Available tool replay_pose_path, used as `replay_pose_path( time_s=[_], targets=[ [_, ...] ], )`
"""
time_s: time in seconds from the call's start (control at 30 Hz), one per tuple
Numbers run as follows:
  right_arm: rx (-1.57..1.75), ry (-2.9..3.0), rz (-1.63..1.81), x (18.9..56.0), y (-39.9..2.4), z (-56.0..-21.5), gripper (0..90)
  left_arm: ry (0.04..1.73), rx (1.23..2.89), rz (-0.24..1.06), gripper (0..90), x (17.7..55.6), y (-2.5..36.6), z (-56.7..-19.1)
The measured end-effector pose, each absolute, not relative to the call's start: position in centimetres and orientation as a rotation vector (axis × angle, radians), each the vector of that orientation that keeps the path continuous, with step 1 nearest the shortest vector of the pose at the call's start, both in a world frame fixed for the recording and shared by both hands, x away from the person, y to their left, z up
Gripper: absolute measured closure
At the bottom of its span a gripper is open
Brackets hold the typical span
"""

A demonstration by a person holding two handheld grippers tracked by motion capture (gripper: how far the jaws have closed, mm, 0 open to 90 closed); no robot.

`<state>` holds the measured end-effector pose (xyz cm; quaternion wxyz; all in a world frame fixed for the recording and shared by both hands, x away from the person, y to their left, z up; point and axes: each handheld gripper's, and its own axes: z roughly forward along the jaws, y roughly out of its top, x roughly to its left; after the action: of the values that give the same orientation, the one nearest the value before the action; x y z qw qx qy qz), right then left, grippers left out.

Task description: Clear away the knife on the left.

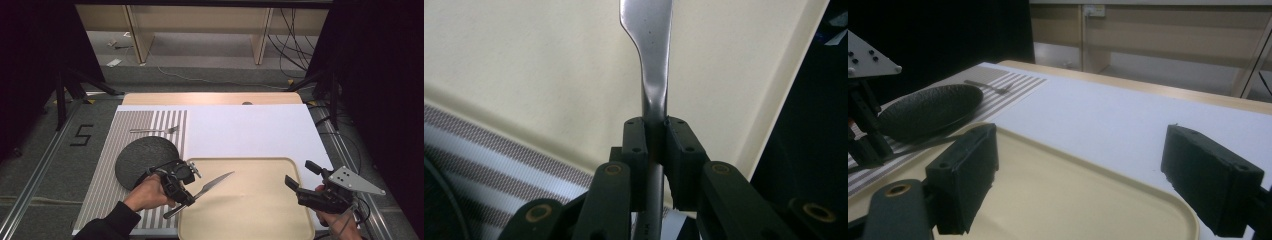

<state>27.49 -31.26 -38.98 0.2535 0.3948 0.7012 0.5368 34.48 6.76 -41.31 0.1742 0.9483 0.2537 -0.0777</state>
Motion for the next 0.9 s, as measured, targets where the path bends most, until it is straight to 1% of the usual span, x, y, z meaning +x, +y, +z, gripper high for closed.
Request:
replay_pose_path(
  time_s=[0.17,0.27,0.53,0.9],
  targets=[
    [1.073,1.907,1.46,27.5,-31.3,-39.0,16.2,0.725,2.688,-0.261,80.0,34.6,5.1,-41.4],
    [1.071,1.907,1.46,27.5,-31.3,-39.0,16.2,0.681,2.685,-0.333,80.0,34.3,3.9,-41.4],
    [1.069,1.907,1.461,27.5,-31.3,-39.0,16.2,0.736,2.704,-0.326,80.0,34.9,2.8,-42.3],
    [1.069,1.907,1.462,27.5,-31.3,-39.0,16.2,0.818,2.677,-0.385,80.0,35.7,2.1,-43.7]
  ],
)
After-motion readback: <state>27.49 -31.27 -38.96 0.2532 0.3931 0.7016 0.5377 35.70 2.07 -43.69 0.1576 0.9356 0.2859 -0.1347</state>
